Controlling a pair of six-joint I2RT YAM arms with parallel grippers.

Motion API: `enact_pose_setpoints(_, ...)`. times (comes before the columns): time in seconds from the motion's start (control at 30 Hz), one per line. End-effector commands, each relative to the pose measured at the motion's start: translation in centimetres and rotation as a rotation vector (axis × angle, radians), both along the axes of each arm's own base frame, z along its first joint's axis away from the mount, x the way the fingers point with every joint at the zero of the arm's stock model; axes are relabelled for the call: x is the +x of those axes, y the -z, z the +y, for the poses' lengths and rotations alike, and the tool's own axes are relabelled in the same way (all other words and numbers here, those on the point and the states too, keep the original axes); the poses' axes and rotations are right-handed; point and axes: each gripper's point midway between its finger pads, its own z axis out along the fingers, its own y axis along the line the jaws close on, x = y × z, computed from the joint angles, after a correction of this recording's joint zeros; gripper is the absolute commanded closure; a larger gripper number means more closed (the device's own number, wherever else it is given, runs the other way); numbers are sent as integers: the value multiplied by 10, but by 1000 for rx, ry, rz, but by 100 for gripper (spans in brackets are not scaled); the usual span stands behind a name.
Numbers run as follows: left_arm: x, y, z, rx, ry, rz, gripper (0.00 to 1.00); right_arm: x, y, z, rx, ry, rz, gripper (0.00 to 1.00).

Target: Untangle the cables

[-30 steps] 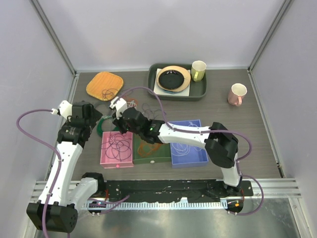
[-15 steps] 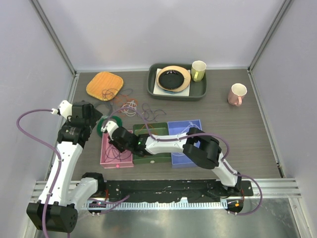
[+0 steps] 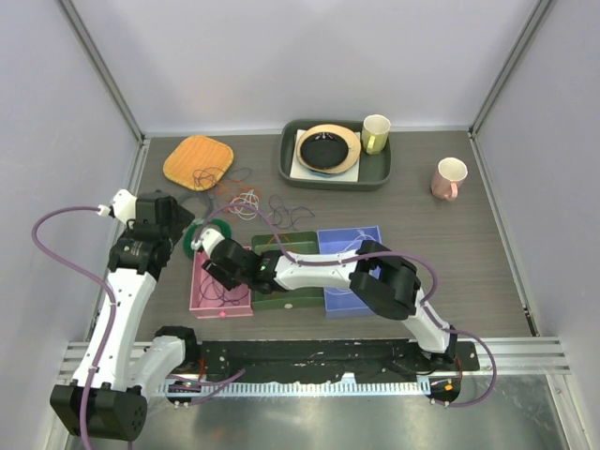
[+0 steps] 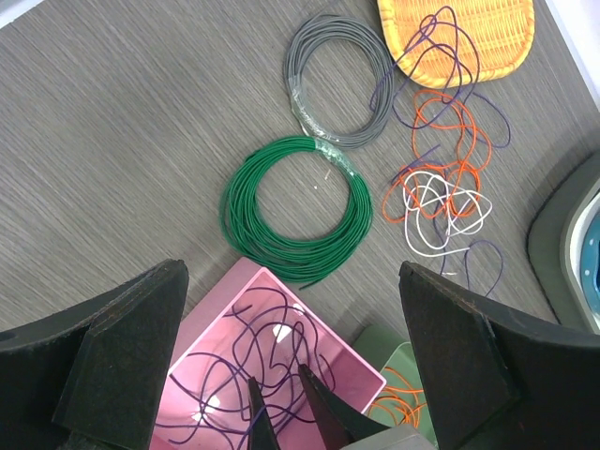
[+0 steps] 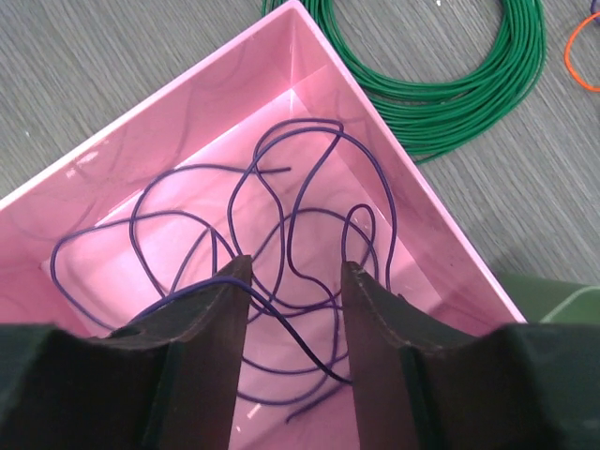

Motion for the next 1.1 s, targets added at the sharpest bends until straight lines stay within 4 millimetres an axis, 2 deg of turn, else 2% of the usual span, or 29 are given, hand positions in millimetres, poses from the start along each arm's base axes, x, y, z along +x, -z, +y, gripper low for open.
enact_pose_setpoints(0.0, 6, -12, 0, -5, -3, -58, 0, 1, -72, 1, 64, -8, -45, 49)
enact_pose_setpoints(0.03, 7, -13, 0, -5, -1, -60, 0, 1, -79, 1, 68, -11, -46, 46)
enact_pose_setpoints(0.17, 8, -14, -4, -13, 25, -69, 0, -4, -89, -8, 33, -34, -42, 44)
enact_pose_setpoints(0.23, 8, -15, -5, -16, 30, -75, 0, -5, -97, -10, 39, -42, -48, 39)
enact_pose_setpoints(0.33, 8, -17, -5, -18, 32, -83, 0, -11, -104, -13, 34, -78, -39, 30)
enact_pose_setpoints(0.47, 8, -16, -6, -22, 37, -81, 0, -16, -110, -21, 5, -92, -27, 28)
enact_pose_setpoints(0.67, 13, -16, -12, -34, 73, -84, 0, 4, -124, -48, -62, 22, -111, 22)
enact_pose_setpoints(0.8, 30, -15, -32, -68, 188, -98, 0, 19, -156, -70, 23, 138, -162, 12)
enact_pose_setpoints(0.87, 40, -8, -50, -104, 287, -77, 0, 35, -172, -82, 81, 209, -193, 10)
enact_pose_setpoints(0.9, 49, -9, -57, -118, 325, -93, 0, 39, -167, -90, 88, 233, -185, 8)
enact_pose_setpoints(0.93, 53, -7, -62, -133, 351, -87, 0, 53, -180, -104, 127, 276, -191, 8)
enact_pose_setpoints(0.97, 61, 2, -71, -161, 390, -59, 0, 59, -186, -109, 163, 296, -184, 8)
enact_pose_setpoints(1.0, 69, 2, -74, -165, 404, -64, 0, 66, -180, -120, 178, 328, -153, 8)
enact_pose_setpoints(1.03, 74, 5, -76, -173, 414, -52, 0, 71, -187, -128, 217, 344, -134, 8)
enact_pose_setpoints(1.07, 84, 13, -85, -193, 457, -15, 0, 88, -191, -139, 261, 355, -114, 8)
